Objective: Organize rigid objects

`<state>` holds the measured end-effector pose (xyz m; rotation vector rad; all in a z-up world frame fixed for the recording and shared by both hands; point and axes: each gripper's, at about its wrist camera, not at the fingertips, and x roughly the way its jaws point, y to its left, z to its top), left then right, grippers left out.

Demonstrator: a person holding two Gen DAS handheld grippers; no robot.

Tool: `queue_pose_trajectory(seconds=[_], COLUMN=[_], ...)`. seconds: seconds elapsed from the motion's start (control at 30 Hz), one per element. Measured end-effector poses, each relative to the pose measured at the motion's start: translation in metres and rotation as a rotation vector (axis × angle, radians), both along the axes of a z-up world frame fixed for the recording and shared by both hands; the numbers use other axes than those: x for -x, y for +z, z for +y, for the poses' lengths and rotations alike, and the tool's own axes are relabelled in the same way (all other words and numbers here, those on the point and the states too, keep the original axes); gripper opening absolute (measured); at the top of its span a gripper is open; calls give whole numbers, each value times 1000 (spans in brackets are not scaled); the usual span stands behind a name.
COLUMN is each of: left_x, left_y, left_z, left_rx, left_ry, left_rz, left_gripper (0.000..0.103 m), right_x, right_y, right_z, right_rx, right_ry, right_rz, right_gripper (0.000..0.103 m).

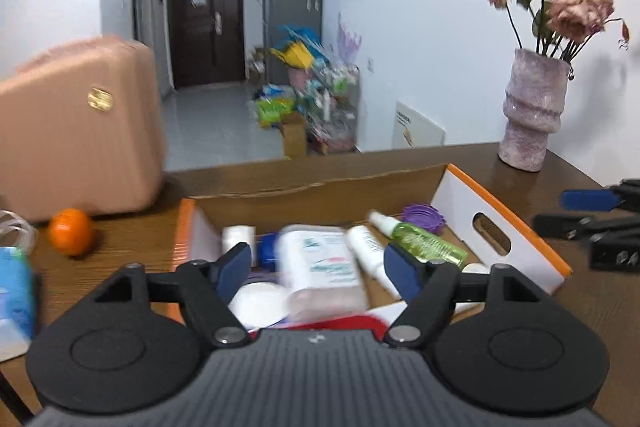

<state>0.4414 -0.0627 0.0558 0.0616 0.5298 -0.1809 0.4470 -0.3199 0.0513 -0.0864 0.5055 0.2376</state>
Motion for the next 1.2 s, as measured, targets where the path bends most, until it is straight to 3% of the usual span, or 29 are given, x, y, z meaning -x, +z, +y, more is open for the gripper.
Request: queue_pose_trajectory(seconds=[0.13,0.23,0.37,0.57,0.73,0.9,0.97,1.03,1.2], left_x=[57,105,166,229,232,213,197,178,128], left_y=[8,-5,-27,-55,-54,-60,-62,-66,-80], left_z=[19,27,36,40,29,15,8,0,-22], left_rx=[-39,-62,-9,57,40,48,54,41,12], left_ry=[25,82,115,101,82,59,26,-8,-144], left_rz=[-61,-88,-51,35,18,26,17,17,38], left_gripper=[83,84,84,83,77,64,57,56,56], right_x=[51,96,157,219,227,220,208,192,142], right_y=[14,15,4,-49,-69,-67,-68,-69,-74], right_z=[3,11,19,22,17,11,10,11,17], right_rx=[-33,-34,-57,-119,-148,-165,-159,-157,-126], right_ry=[27,63,83,28,-3,-12,-2,23,75], right_rz=[-40,-55,-76,6,69,49,52,57,90], right_gripper=[63,71,74,74,58,56,51,45,44])
